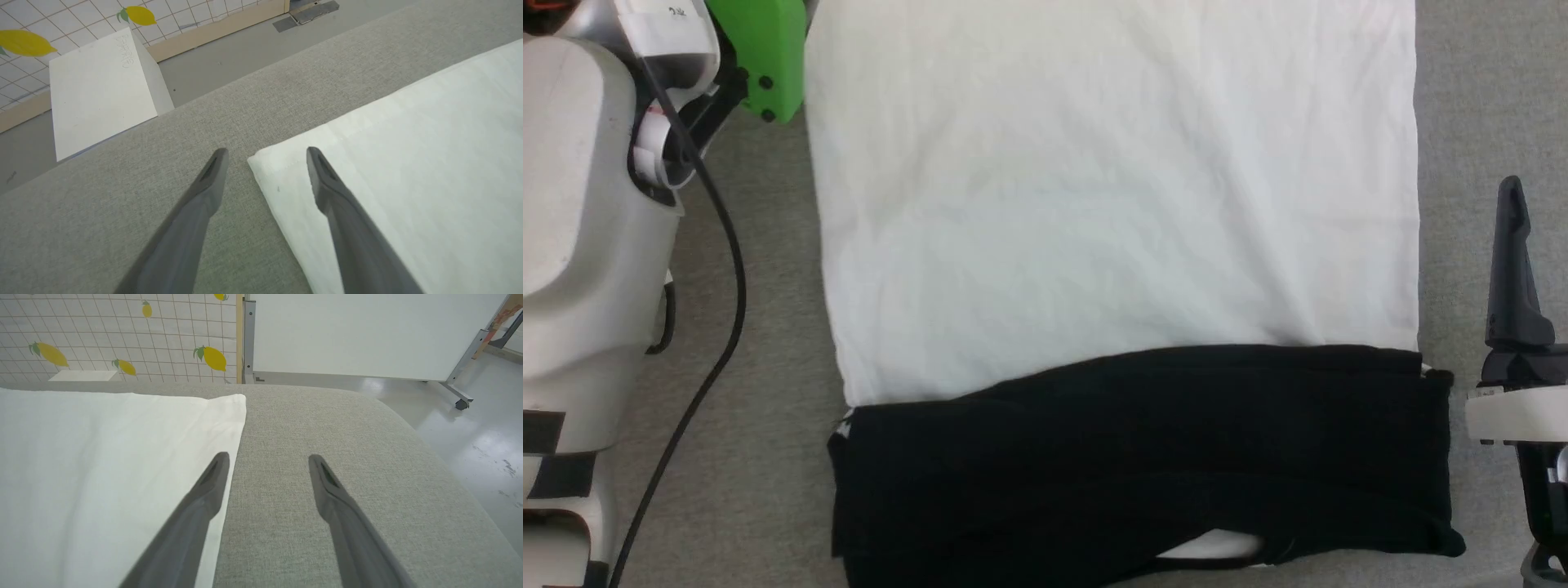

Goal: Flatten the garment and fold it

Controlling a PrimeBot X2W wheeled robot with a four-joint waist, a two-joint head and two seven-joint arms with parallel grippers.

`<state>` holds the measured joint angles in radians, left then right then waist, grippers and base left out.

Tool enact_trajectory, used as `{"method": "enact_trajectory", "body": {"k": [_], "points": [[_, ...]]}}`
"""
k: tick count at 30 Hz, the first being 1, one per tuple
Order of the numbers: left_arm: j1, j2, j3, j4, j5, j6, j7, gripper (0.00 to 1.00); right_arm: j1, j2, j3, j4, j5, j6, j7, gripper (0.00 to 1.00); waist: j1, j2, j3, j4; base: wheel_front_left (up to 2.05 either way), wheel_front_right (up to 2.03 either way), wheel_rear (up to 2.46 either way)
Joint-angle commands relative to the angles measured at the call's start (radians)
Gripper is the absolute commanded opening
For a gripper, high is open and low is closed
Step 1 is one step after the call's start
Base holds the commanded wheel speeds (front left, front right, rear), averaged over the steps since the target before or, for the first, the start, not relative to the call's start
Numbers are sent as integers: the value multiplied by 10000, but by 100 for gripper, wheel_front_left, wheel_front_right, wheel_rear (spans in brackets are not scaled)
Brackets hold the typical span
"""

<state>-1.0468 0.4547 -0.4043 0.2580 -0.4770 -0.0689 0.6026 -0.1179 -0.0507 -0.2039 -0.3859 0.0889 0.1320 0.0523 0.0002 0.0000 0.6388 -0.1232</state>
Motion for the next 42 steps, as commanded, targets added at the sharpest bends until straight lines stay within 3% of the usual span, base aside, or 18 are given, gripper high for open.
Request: {"method": "enact_trajectory", "body": {"k": [1, 5, 6, 7, 14, 18, 22, 29, 35, 42], "points": [[-51, 107, 42, 61, -126, 70, 94, 100, -199, 4, -6, 54, 82, -13, -73, 100, -2, 0, 480, -439, 0, 0, 0], [82, 249, 93, 197, -182, 307, 474, 100, -297, 5, -42, 122, 94, -13, -117, 100, -2, 0, 690, -563, 0, 0, 0], [113, 275, 97, 219, -183, 348, 519, 63, -324, 5, -53, 124, 81, -13, -123, 100, -2, 0, 716, -581, 0, 0, 0], [176, 290, 93, 254, -231, 349, 584, 0, -358, 5, -65, 121, 66, -13, -124, 100, -2, 0, 738, -599, 0, 0, 0], [367, 351, 230, 236, -382, 424, 355, 0, -780, -82, 58, -108, -188, -13, 9, 100, -2, 0, 575, -524, 0, 0, 0], [456, 246, 318, 229, -445, 483, -66, 0, -1878, -1080, 205, -595, 149, -13, 479, 100, -2, 0, 309, -406, 0, 0, 0], [546, 92, 316, 235, -549, 522, -235, 0, -3855, -2583, 466, -675, 839, -13, 1455, 100, -2, 0, 154, -259, 0, 0, 0], [423, -198, 179, 86, -541, 590, -454, 0, -7111, -3622, 1079, 1620, 2412, -13, 4505, 100, -2, 0, 331, 148, 0, 0, 0], [237, -499, -10, 1, -497, 610, -618, 0, -8592, -3309, 1147, 4105, 2293, -13, 6346, 100, -2, 0, 668, 542, 0, 0, 0], [-5, -835, -244, 54, -481, 552, -782, 0, -8892, -2993, 1405, 5681, 1867, -13, 7191, 100, -2, 0, 1011, 1041, 0, 0, 0]]}}
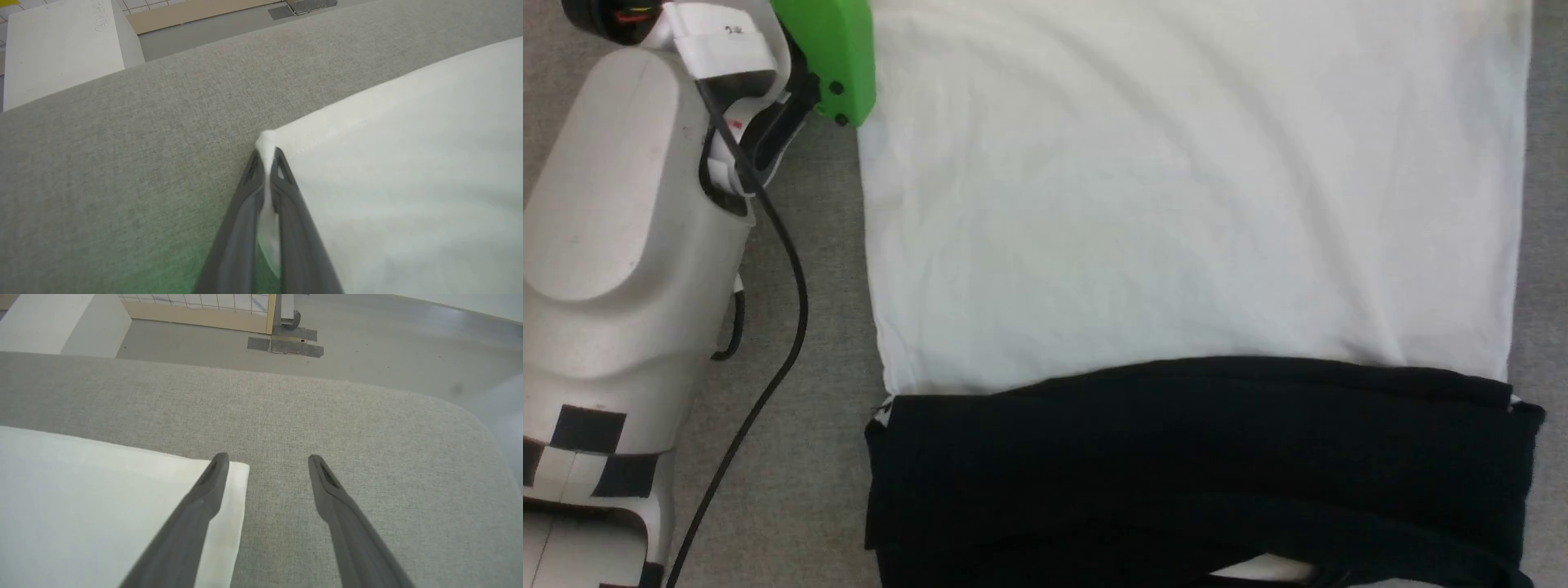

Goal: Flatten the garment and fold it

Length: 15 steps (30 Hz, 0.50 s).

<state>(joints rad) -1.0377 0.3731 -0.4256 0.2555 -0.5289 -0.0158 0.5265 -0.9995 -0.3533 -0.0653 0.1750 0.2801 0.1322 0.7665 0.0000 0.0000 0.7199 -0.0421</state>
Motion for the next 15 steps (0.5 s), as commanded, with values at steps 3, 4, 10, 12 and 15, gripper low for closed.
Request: {"method": "enact_trajectory", "body": {"k": [3, 4, 10, 12, 15], "points": [[-190, -101, -110, 135, 58, 2, -65, 0, 77, -4, 113, 425, -77, -15, 438, 100, 0, 0, 288, 371, 0, 0, 0], [-218, -131, -138, 161, 61, -6, -81, 0, 131, -19, 128, 506, -78, -15, 567, 100, 0, 0, 308, 415, 0, 0, 0], [-374, -246, -184, 306, 72, 1, -291, 0, 264, -123, -1, 696, -202, -15, 591, 0, 0, 0, 375, 565, 0, 0, 0], [-481, -244, -80, 322, 136, 45, -704, 0, 191, -248, -151, 685, -348, -15, 187, 0, 0, 0, 372, 571, 0, 0, 0], [-571, -292, 110, 367, 181, 113, -1399, 0, 93, -337, -281, 699, -403, -15, -462, 0, 0, 0, 249, 555, 0, 0, 0]]}}
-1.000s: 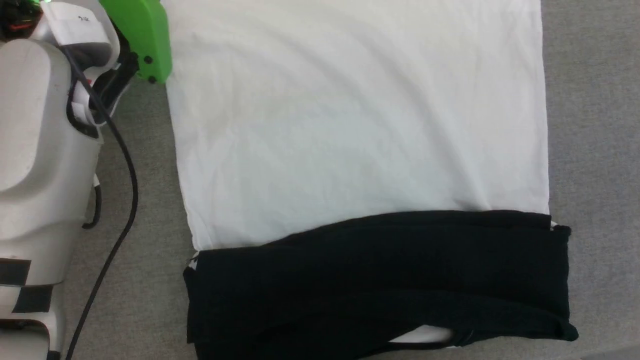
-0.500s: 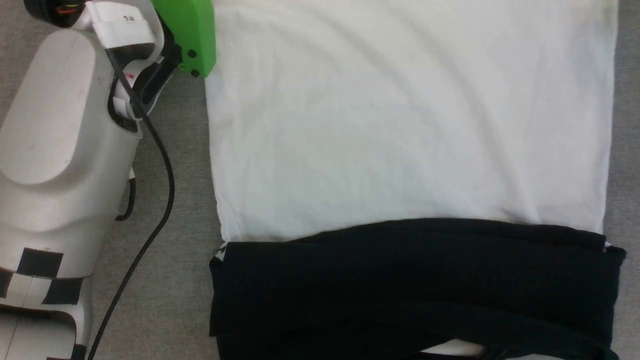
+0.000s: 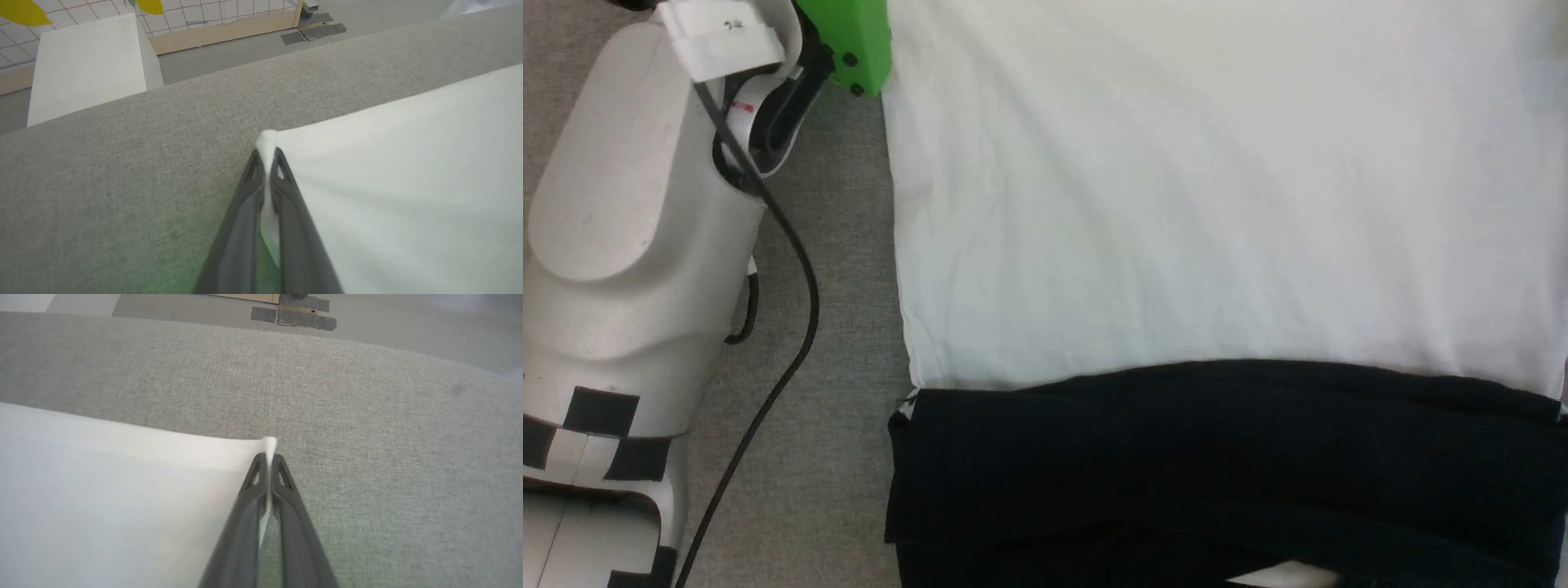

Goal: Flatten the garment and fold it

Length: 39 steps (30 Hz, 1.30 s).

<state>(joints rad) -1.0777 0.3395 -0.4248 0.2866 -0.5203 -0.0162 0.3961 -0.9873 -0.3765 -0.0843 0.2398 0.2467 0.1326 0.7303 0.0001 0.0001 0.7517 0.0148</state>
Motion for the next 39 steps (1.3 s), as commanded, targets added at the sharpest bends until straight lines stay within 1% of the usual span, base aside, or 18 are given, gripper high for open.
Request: {"method": "enact_trajectory", "body": {"k": [1, 4, 9, 13, 17, 20, 23, 25, 29, 33, 36, 39], "points": [[-184, 35, 158, 82, 109, 136, -304, 0, -52, -102, -146, 65, -65, -19, -292, 0, -1, -1, -140, -22, 0, 0, 0], [-219, 71, 263, 181, 181, 131, -864, 0, -63, -186, -160, 104, 14, -19, -860, 0, -1, -1, -441, -40, 0, 0, 0], [-83, 129, 294, 219, 186, 3, -1438, 0, 187, -399, -112, 108, 207, -19, -1577, 0, -1, -1, -1107, -16, 0, 0, 0], [317, 174, 389, -70, 37, -121, -1955, 0, 567, -535, -19, -112, 506, -19, -2153, 0, -1, -1, -1739, 12, 0, 0, 0], [1213, 350, 387, -662, -64, -279, -2513, 0, 1335, -657, 54, -578, 912, -19, -2575, 0, -1, -1, -2486, 76, 0, 0, 0], [2237, 512, 386, -1307, -194, -325, -2900, 0, 2219, -758, 88, -1128, 1209, -19, -2791, 0, -1, -1, -3126, 139, 0, 0, 0], [3385, 694, 346, -2055, -287, -323, -3243, 0, 3225, -719, 9, -1720, 1518, -19, -2896, 0, -1, -1, -3774, 202, 0, 0, 0], [4350, 862, 323, -2686, -329, -220, -3429, 0, 4087, -624, -125, -2241, 1731, -19, -2893, 0, -1, -1, -4237, 241, 0, 0, 0], [6108, 1102, 358, -3790, -447, 172, -3645, 0, 5703, -370, -552, -3260, 1930, -19, -2850, 0, -1, -1, -4862, 293, 0, 0, 0], [7559, 1466, 130, -4677, -68, 462, -3894, 0, 7322, 99, -992, -4222, 2004, -19, -2861, 0, -1, -1, -5290, 360, 0, 0, 0], [8427, 1604, -100, -5044, 184, 614, -4126, 0, 8404, 450, -1159, -4653, 2060, -19, -2945, 0, -1, -1, -5556, 366, 0, 0, 0], [9228, 1745, -462, -5179, 510, 662, -4388, 0, 9344, 869, -1290, -4765, 2147, -19, -3078, 0, -1, -1, -5836, 321, 0, 0, 0]]}}
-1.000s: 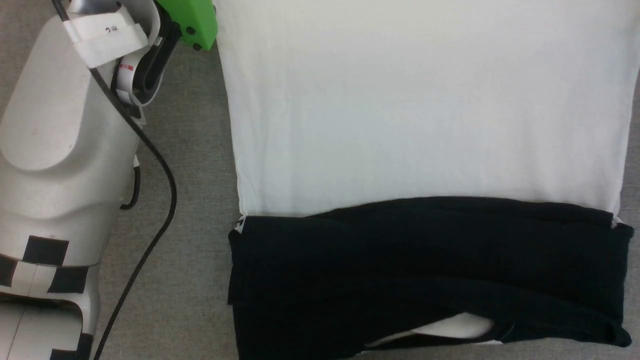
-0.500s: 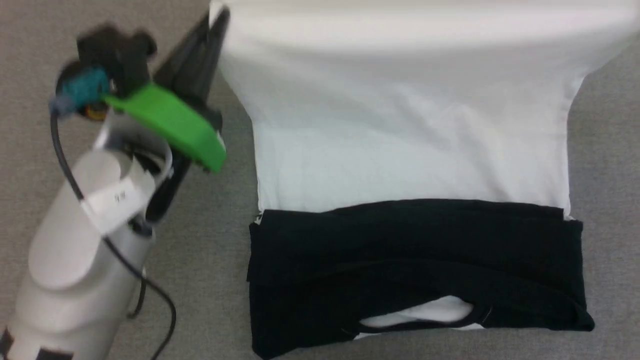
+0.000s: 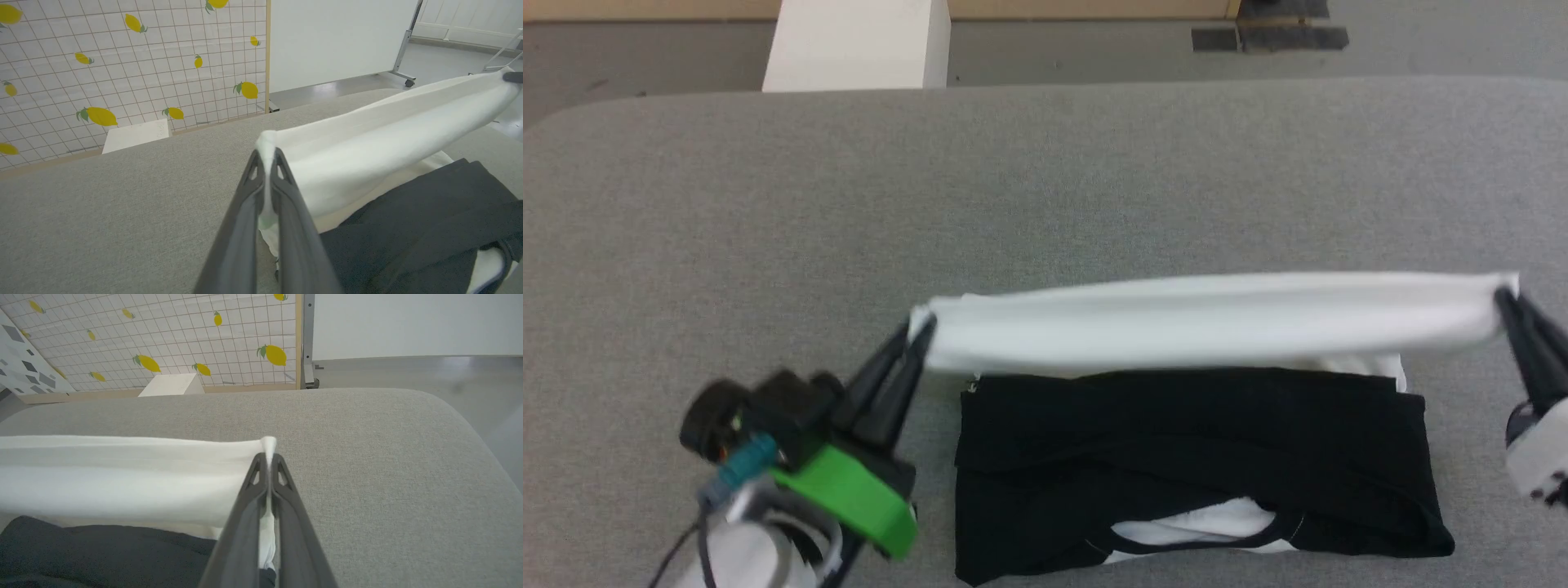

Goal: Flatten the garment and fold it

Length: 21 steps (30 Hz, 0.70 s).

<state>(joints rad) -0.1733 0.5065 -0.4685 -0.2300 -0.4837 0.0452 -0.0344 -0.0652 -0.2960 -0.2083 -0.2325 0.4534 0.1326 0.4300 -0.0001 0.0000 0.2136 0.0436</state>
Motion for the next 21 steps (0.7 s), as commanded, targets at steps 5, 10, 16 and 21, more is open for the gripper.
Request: {"method": "enact_trajectory", "body": {"k": [5, 10, 16, 21], "points": [[1277, 155, -604, 302, 556, 98, -585, 0, 1316, 445, -36, 95, 55, -19, -310, 0, 1, 0, -794, -39, 0, 0, 0], [2219, 43, -1002, 650, 646, 221, -1072, 0, 2436, 653, 3, 248, 96, -19, -527, 0, 1, 0, -959, -88, 0, 0, 0], [2726, -112, -1086, 1102, 395, 337, -1262, 0, 3137, 780, 84, 456, 36, -19, -773, 0, 1, 0, -935, -182, 0, 0, 0], [2687, -220, -1328, 1578, 214, 72, -1128, 100, 3106, 599, 462, 627, 7, -19, -755, 62, 1, 0, -987, -291, 0, 0, 0]]}}
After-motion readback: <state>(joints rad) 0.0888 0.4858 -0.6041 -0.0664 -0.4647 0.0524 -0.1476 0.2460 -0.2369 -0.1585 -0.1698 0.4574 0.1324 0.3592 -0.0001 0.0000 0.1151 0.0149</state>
